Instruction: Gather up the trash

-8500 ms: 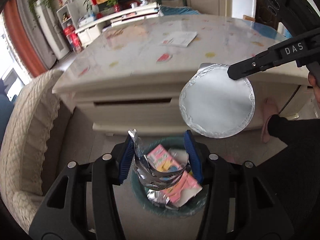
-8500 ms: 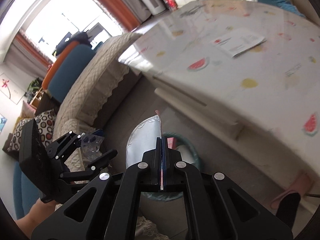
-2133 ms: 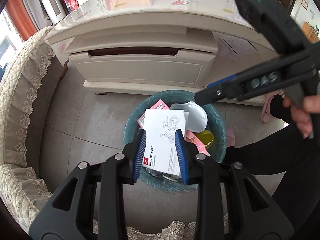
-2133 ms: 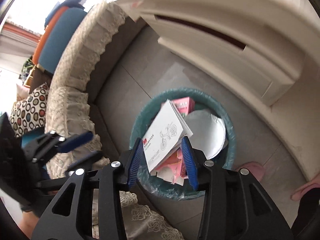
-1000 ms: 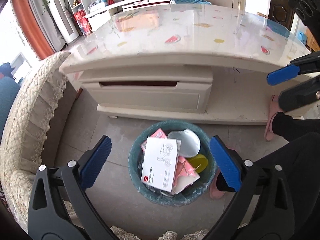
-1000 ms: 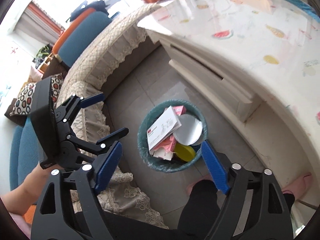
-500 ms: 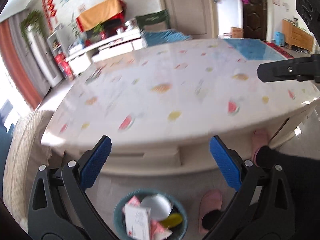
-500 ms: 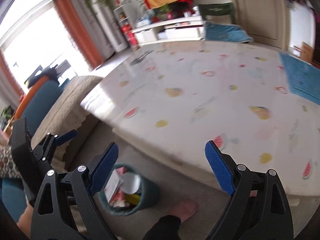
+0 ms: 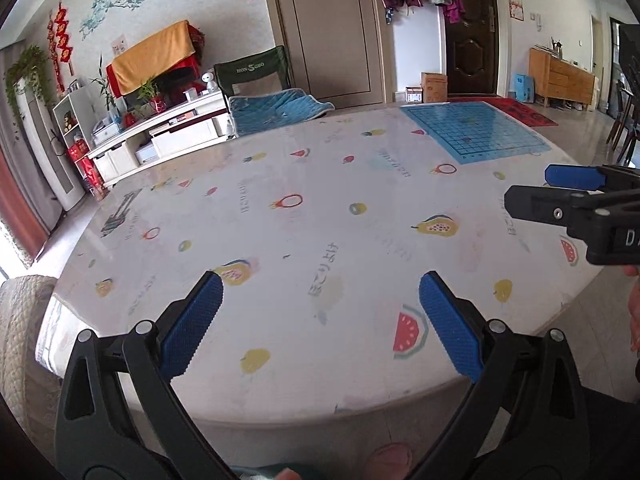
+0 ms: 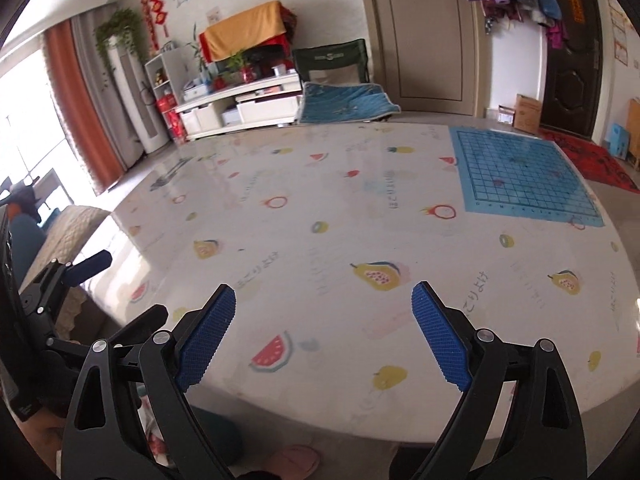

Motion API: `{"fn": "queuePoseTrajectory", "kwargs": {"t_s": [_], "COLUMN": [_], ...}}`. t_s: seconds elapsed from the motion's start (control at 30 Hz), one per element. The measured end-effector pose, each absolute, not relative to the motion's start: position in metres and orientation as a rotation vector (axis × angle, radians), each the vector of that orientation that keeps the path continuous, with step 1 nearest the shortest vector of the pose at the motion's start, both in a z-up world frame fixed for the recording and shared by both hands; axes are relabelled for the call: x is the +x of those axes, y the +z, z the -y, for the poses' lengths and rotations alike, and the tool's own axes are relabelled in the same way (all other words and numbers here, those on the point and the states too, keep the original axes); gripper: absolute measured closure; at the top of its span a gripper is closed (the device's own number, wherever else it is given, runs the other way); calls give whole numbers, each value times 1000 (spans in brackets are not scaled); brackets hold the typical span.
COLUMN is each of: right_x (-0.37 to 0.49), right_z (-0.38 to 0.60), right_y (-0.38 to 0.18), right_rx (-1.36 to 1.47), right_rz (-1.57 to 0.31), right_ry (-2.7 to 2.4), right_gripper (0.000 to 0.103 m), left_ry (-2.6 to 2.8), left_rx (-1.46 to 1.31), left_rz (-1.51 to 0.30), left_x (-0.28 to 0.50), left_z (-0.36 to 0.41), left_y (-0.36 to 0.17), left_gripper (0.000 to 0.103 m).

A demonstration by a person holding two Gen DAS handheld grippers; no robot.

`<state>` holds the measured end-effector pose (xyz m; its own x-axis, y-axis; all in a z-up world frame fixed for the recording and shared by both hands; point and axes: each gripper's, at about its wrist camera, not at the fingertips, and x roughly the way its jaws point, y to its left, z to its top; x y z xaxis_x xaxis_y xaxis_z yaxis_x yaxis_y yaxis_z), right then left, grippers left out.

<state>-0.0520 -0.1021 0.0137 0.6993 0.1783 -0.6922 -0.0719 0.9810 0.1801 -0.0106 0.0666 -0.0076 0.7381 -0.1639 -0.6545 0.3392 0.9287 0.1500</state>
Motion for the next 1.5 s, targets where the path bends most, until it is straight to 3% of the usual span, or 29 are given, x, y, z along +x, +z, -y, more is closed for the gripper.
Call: {"fn": "queuePoseTrajectory", "kwargs": {"t_s": [0.33,0.63,1.5], "right_x": [-18,2,10], "right_z": [99,100,95], "right_y": [-25,-55,-62], "right_rx": [134,91,58], "right_rz": [-772,-841,-836], "right_ry": [103,52,26], "right_gripper": [14,14,14], "left_ry": [-258,-246,-198], "left_rx": [252,262,173], "left_rz": [-700,-833,-806], "left_x": [17,38,56], "left_z": [-44,-35,-39], "left_y": [-37,-68,-71], "left_gripper": [7,7,7]}}
